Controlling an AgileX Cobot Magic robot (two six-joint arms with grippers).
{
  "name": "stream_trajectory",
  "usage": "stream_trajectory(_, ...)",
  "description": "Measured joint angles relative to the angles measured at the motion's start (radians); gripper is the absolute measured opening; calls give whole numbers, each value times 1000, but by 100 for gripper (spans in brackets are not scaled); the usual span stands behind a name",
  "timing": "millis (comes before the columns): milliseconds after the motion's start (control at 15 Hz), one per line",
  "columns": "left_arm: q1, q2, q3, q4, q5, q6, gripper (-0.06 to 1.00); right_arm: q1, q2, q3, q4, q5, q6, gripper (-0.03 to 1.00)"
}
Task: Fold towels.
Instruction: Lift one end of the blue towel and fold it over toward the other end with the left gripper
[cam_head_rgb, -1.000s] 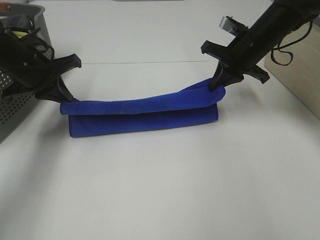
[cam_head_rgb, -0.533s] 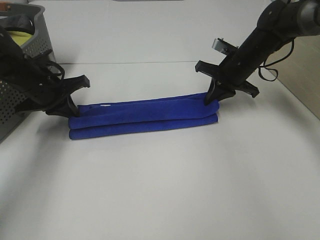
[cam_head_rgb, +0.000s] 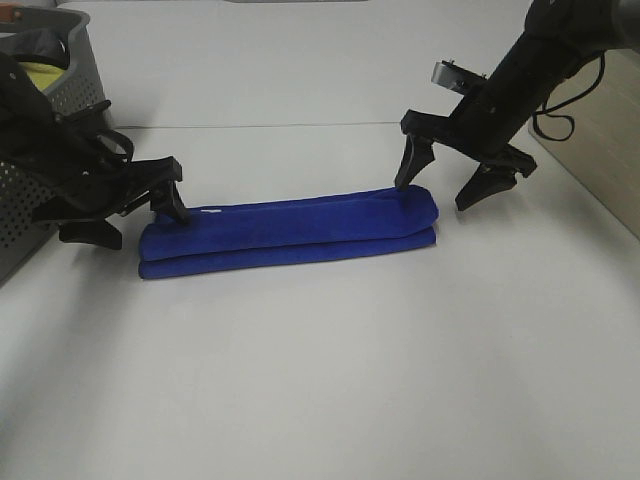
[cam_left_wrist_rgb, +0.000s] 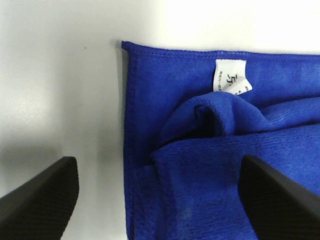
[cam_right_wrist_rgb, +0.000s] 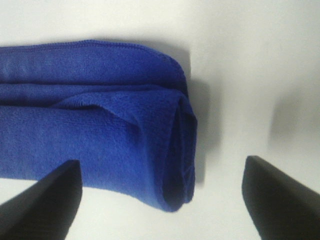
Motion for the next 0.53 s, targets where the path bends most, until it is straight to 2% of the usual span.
stream_trajectory(133, 0, 5, 0, 3, 0, -7, 82, 0, -15, 0, -27, 16, 0, 82)
stream_trajectory(267, 0, 33, 0, -36, 1, -7, 82, 0, -17, 0, -31, 16, 0, 82)
stream_trajectory(467, 0, 56, -9, -162, -4, 36, 79, 0, -17, 0, -32, 12, 0, 82)
stream_trajectory(533, 0, 60, -10, -204, -6, 68, 71, 0, -17, 0, -32, 7, 0, 82)
